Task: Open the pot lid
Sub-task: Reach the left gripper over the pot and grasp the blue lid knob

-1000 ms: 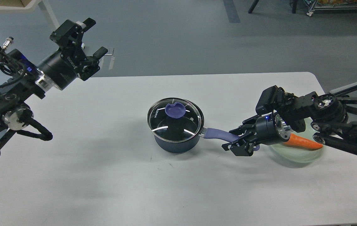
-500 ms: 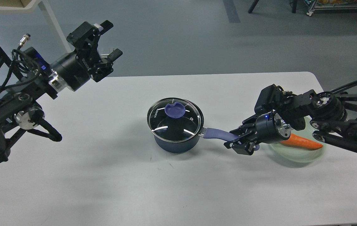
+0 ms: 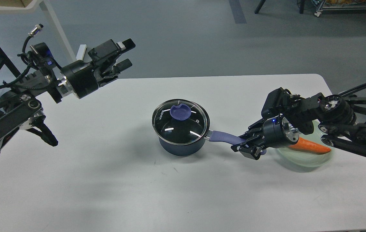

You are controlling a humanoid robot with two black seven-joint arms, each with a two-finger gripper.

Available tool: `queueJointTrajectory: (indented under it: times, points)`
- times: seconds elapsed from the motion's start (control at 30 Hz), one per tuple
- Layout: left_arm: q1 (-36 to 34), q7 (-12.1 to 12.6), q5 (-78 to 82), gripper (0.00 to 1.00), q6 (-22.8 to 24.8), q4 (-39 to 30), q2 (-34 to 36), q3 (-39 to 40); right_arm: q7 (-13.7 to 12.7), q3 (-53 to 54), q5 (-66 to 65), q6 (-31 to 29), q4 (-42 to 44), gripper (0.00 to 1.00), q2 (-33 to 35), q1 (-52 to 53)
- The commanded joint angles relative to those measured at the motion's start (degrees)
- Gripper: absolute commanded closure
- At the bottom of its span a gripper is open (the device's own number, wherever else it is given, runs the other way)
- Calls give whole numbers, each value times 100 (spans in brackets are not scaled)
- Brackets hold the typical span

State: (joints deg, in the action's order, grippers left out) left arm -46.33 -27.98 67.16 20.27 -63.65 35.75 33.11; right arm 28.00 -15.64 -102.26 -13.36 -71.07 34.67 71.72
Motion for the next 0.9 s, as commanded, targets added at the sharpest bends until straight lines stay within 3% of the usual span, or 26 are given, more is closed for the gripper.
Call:
queueJointTrajectory:
  times: [0.0,0.13,0.27,0.4,0.6,0.87]
  points:
    - [-227,-2,1376,1,-364,-139,-164,-85,0,-1,4,-9,-4,73,5,0]
    - [-639,-2,2642,1,-1199,-394,-243,-891,0,-44,4,-9,5,73,13,-17]
    - [-1298,-2,3215,1,-2034,-385,-261,-2235,0,-80,4,-9,5,73,13,-26]
    - [-1651,-2,3356,1,-2264,-306,-541,-2976,0,-80,4,-9,-4,72,5,-17]
    - [-1581,-2,4234,1,-2580,326,-1183,-3056,0,-89,4,-26,-4,72,13,-17]
    - [-1414,-2,4279,1,-2870,784,-1421,-3223,0,-80,13,-35,-13,72,13,0]
